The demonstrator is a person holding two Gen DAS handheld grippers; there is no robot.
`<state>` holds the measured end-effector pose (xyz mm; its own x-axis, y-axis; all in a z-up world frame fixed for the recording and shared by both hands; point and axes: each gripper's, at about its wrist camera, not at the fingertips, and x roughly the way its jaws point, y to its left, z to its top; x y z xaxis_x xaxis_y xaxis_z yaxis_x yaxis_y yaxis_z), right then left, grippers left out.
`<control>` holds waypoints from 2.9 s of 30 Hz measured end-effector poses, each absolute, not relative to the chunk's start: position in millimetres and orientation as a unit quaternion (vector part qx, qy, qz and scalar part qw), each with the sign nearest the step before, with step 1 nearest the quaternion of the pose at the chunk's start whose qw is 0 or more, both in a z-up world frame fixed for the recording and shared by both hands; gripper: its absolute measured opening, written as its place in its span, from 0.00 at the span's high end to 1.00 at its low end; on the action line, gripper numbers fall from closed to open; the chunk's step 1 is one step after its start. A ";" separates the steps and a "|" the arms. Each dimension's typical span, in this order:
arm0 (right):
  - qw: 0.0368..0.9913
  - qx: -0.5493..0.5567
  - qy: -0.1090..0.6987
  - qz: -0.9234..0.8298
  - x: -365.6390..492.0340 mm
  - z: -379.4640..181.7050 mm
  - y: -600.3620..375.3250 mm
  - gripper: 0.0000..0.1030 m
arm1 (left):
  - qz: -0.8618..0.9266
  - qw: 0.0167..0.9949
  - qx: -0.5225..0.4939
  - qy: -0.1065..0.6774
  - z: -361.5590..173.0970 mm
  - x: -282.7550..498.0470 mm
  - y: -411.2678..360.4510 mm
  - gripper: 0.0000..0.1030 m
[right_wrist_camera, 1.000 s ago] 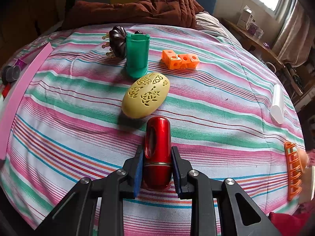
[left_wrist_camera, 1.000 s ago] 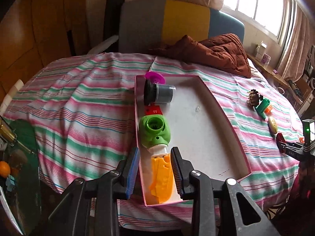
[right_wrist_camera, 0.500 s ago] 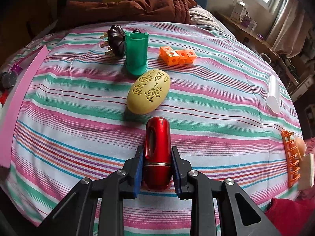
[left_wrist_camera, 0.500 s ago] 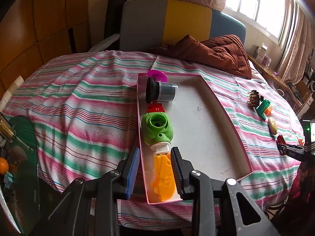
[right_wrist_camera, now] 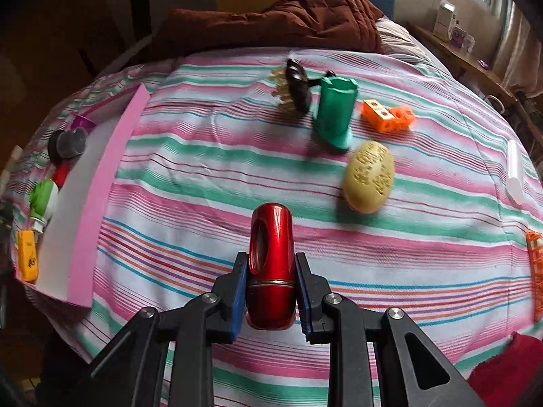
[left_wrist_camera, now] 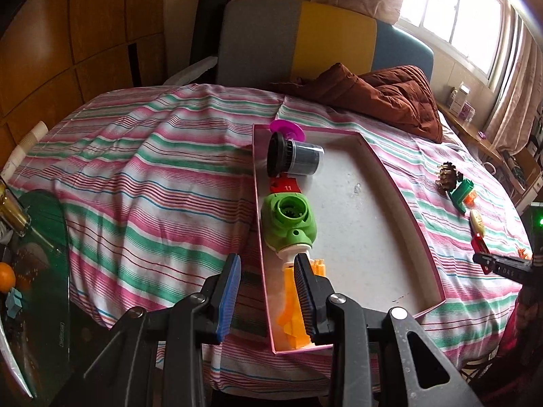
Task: Organize rigid objects
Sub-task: 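Lower the yellow piece into the tray with the left gripper while the right gripper holds the red cylinder, then carry the red cylinder into the tray and open the right gripper, then move both open grippers back toward the remaining objects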
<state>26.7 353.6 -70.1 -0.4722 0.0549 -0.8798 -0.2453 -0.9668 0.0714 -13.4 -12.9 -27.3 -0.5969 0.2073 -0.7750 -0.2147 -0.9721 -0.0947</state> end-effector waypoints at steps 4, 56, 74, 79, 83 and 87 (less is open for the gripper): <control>0.049 -0.488 0.092 0.867 1.9 -49.9 322.4 0.75 | 0.894 0.118 -0.431 0.002 -26.0 -13.9 -14.9 0.69; -0.037 -0.517 0.053 0.854 -201.2 -64.2 171.4 0.74 | 0.892 0.102 -0.440 -0.005 -29.2 -28.6 -29.9 0.69; -0.061 -0.461 0.085 0.881 -174.7 -32.1 189.8 0.65 | 0.898 0.094 -0.430 -0.005 -21.0 -28.0 -30.7 0.69; -0.057 -0.444 0.079 0.891 -155.7 -21.5 194.6 0.65 | 0.900 0.100 -0.424 0.001 -16.1 -20.8 -24.6 0.69; -0.052 -0.434 0.081 0.896 -131.8 -12.9 207.8 0.65 | 0.901 0.105 -0.420 0.007 -12.0 -17.3 -20.4 0.69; -0.037 -0.424 0.078 0.902 -111.0 -9.1 222.8 0.63 | 0.903 0.110 -0.416 0.012 -8.3 -13.7 -15.9 0.69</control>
